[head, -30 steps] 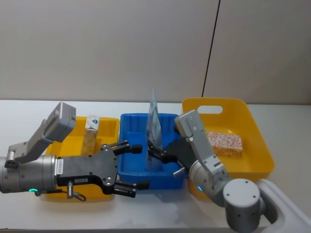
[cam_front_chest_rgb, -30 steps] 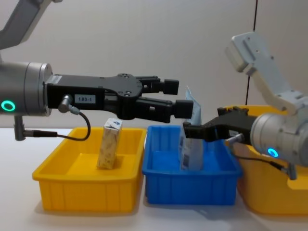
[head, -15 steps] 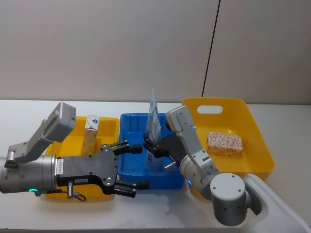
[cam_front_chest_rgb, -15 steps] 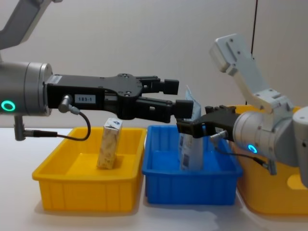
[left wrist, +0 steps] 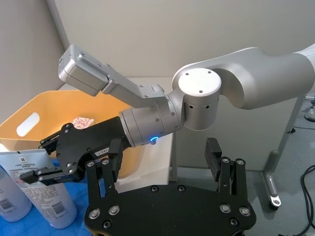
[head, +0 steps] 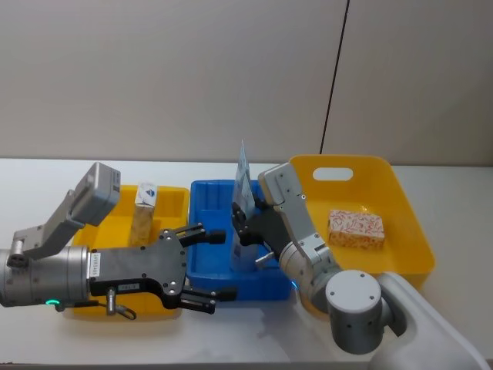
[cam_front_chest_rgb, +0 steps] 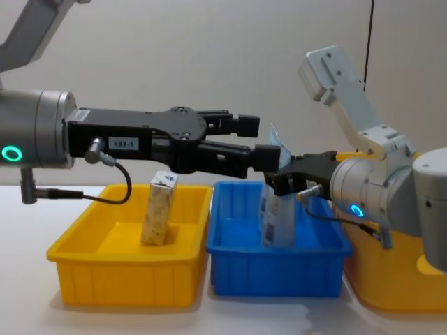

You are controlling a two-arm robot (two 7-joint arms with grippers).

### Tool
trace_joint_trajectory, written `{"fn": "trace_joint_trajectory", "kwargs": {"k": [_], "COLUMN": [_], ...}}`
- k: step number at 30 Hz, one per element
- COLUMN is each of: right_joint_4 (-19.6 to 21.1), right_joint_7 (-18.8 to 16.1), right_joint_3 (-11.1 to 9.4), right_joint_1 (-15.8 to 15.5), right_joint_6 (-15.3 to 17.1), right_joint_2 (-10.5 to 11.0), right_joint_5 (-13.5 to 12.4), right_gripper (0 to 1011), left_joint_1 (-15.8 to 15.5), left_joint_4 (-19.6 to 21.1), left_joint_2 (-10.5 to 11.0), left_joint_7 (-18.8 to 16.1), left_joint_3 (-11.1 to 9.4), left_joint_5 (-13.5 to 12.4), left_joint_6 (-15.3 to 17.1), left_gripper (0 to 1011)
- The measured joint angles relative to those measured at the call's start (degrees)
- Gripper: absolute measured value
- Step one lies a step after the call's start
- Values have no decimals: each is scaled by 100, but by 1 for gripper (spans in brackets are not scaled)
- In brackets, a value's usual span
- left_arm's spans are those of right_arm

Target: Bimanual collaborative sorting of washing and personal care products

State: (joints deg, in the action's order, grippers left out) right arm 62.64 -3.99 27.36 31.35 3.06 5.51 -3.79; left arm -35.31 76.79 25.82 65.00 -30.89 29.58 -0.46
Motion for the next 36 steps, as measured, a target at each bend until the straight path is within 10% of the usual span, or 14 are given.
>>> {"fn": "trace_joint_trajectory", "kwargs": {"k": [13,36], "right_joint_4": [14,858], "right_joint_7": [16,-219], "right_joint_3": [-82,-425], "right_joint_1": [-7,-152], "right_joint_6": [95,248], "right_joint_2": [-42,-56], "right_joint_5": [39,-226], "right_gripper": [18,0], "left_joint_1": [0,0], "left_joint_4": [0,-1], "left_joint_2": [0,0], "left_joint_7": [0,0], "left_joint_3": [0,0], "left_joint_5": [0,0], "left_joint_6": [0,0], "left_gripper": [1001,1001]}}
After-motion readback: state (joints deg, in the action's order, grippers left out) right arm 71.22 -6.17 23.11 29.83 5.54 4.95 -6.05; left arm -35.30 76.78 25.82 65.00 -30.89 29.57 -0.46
